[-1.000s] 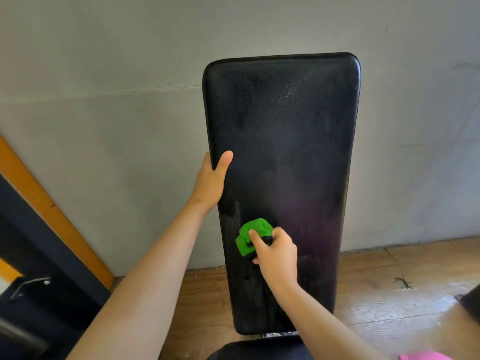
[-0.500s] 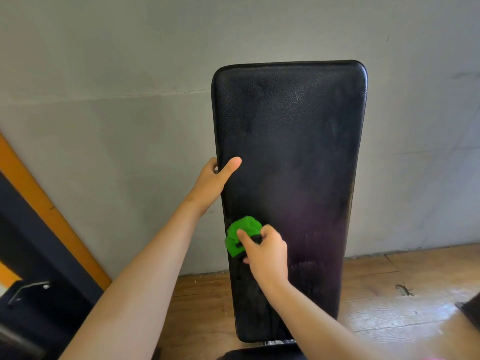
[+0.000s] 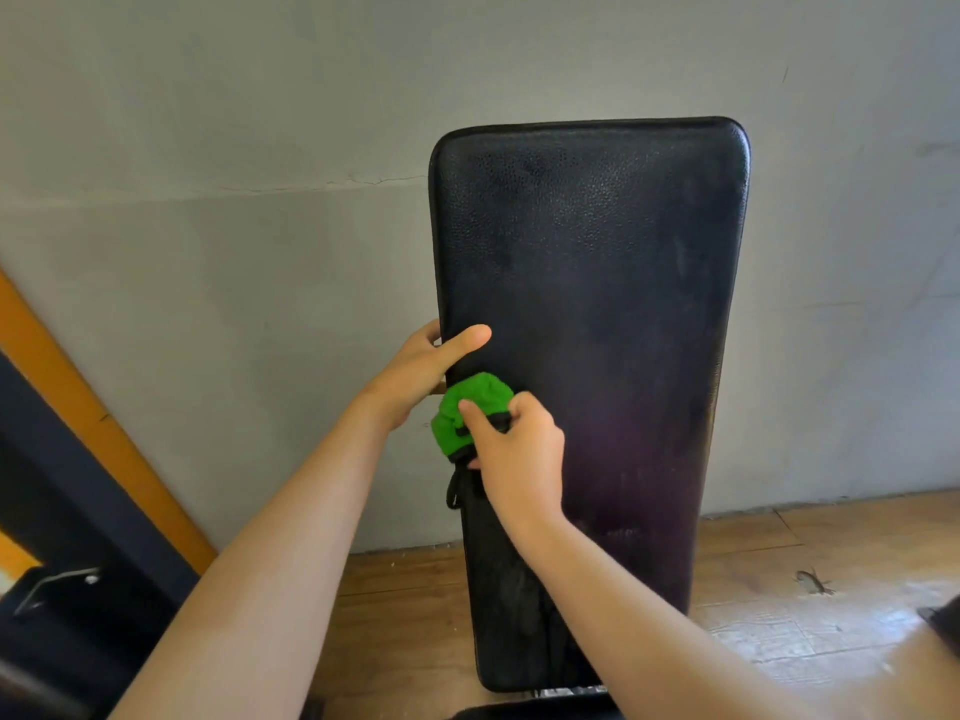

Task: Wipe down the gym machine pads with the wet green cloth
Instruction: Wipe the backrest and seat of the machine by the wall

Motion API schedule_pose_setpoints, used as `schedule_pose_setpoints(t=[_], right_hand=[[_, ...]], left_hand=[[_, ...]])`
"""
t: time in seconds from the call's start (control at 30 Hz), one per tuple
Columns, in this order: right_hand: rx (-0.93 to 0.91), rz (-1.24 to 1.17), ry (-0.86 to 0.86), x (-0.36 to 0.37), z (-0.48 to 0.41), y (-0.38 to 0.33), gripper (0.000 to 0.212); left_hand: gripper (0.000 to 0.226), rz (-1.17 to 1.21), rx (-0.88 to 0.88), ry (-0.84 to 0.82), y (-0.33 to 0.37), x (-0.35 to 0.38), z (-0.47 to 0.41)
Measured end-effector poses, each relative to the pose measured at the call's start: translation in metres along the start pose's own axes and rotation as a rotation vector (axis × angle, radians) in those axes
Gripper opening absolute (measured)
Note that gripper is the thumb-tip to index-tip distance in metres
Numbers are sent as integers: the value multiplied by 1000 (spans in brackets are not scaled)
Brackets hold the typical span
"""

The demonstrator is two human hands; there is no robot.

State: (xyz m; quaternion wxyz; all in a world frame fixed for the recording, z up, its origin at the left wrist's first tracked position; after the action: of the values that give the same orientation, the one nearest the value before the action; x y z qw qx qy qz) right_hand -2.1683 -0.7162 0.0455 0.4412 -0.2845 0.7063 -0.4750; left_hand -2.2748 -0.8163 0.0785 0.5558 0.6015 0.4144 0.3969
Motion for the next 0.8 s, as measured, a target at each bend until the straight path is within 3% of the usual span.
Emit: schedule_pose_setpoints(t=[0.27, 0.4, 0.67, 0.8], right_hand=[[111, 104, -85, 23, 41, 76, 22], [201, 186, -125, 24, 61, 102, 22], [39, -25, -7, 15, 31, 39, 29], [22, 70, -25, 19, 26, 35, 23]], left_hand=[[41, 130, 29, 86, -1, 11, 12], [43, 153, 141, 175, -2, 26, 16], [49, 114, 217, 175, -6, 25, 12], [50, 109, 198, 167, -6, 26, 14]])
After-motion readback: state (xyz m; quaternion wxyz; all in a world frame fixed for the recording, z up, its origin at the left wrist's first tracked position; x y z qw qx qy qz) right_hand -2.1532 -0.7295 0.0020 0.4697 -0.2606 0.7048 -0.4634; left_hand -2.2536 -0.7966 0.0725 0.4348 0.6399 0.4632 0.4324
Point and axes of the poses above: each hand's wrist, its own z-axis away from the middle knuckle, its own x-axis out of the palm, y = z × x, the point moved 5 cm from there along -z, towards the middle knuckle, and after that the axes turned 11 degrees about z, right-handed, at the moved point
